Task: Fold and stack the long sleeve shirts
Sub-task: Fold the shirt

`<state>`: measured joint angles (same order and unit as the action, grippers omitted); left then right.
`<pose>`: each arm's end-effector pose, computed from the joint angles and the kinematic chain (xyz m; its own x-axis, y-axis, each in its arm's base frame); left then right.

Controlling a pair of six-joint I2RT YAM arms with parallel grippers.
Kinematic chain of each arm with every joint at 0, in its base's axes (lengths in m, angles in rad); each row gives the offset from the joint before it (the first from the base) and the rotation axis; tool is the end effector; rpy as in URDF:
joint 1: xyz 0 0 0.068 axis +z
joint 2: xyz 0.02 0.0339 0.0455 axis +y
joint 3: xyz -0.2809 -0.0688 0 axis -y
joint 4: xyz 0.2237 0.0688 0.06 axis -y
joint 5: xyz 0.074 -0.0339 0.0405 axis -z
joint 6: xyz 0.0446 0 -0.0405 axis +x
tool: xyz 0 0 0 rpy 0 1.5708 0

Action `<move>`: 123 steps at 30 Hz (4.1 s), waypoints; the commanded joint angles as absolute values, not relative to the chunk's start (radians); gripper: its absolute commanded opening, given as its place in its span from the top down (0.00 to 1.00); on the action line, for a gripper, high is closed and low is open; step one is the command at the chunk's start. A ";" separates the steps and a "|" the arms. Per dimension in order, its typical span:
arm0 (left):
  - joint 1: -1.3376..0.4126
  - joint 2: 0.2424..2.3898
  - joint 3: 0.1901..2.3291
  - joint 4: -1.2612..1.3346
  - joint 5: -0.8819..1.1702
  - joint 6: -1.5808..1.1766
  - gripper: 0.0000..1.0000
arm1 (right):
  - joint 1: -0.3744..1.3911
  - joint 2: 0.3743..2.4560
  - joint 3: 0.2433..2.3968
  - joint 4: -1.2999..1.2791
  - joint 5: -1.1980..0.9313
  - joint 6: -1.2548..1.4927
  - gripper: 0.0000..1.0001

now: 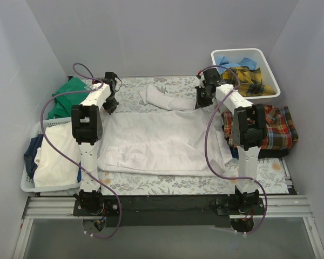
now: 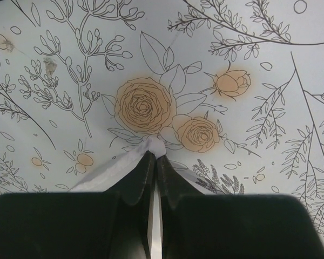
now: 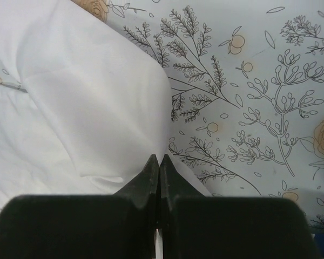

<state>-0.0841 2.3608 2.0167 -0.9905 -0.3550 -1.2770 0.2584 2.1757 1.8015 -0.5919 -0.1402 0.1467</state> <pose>0.4771 -0.0247 0.1796 -0.2784 -0.8772 -0.3912 -0.9279 0.3507 -0.1261 0.4596 0.1279 0.2214 -0.8350 -0.0710 -0.5456 -0.2100 0.9577 0.1968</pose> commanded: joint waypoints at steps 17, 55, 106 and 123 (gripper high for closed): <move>-0.075 2.207 1.989 -0.980 -0.311 -1.230 0.44 | 0.261 2.003 1.740 -0.549 -0.187 0.150 0.99; -0.075 2.280 1.990 -0.927 -0.302 -1.267 0.45 | 0.262 2.023 1.727 -0.546 -0.190 0.149 0.99; -0.075 2.069 1.778 -0.931 -0.299 -1.232 1.00 | 0.245 1.753 1.425 -0.466 -0.179 0.143 0.99; -0.075 1.879 1.560 -0.904 -0.279 -1.236 1.00 | 0.244 1.678 1.278 -0.442 -0.195 0.138 0.99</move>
<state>-0.0807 1.9705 1.5784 -0.9142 -0.2848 -1.2373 0.2497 1.7382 1.2968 -0.4671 -0.1867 0.1509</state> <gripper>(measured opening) 0.012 0.031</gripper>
